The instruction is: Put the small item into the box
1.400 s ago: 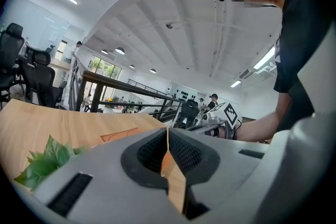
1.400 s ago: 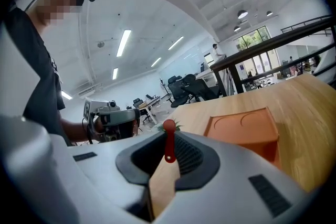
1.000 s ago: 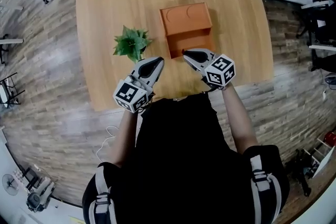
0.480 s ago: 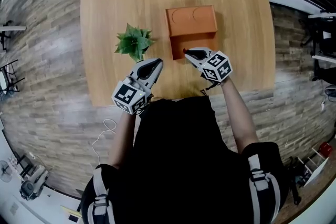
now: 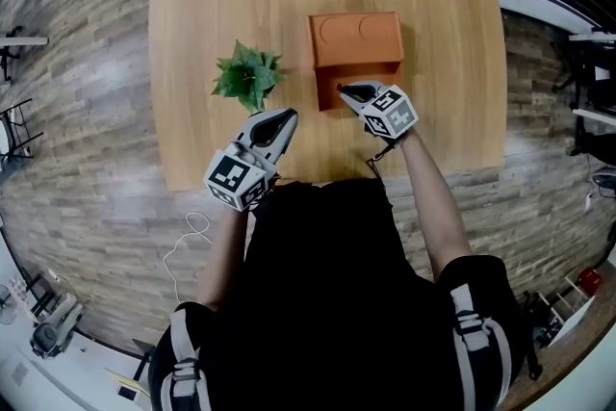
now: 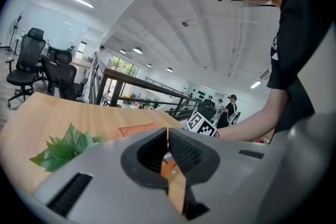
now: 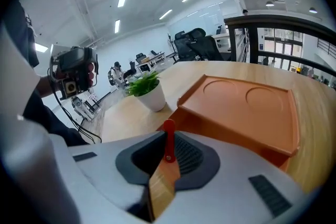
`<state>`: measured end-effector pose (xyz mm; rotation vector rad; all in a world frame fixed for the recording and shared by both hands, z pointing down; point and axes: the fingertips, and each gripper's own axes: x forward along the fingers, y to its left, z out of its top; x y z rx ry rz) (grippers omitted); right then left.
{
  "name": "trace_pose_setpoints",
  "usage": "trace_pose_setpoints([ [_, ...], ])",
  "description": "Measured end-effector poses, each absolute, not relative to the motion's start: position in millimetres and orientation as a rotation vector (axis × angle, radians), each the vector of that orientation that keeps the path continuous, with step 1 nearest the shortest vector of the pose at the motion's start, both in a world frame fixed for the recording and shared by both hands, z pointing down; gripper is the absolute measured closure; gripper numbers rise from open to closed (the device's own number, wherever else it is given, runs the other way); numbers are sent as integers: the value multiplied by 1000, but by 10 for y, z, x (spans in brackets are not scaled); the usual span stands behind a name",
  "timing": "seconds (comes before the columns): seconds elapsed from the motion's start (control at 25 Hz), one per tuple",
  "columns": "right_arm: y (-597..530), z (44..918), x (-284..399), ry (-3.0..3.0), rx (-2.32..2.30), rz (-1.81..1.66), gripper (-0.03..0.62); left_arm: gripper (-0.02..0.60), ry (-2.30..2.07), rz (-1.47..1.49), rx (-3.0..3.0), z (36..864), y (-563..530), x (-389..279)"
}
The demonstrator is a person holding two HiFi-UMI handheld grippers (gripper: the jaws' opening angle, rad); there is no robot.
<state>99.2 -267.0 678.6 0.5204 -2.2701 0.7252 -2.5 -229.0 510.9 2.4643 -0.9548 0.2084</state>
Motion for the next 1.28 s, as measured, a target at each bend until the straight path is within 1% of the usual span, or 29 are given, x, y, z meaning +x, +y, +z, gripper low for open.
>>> trace_pose_setpoints([
  [0.76, -2747, 7464, 1165, -2007, 422, 585, 528, 551, -994, 207, 2443, 5170, -2232, -120],
  [1.28, -2793, 7675, 1165, -1890, 398, 507, 528, 551, -1013, 212, 2429, 5158, -2188, -158],
])
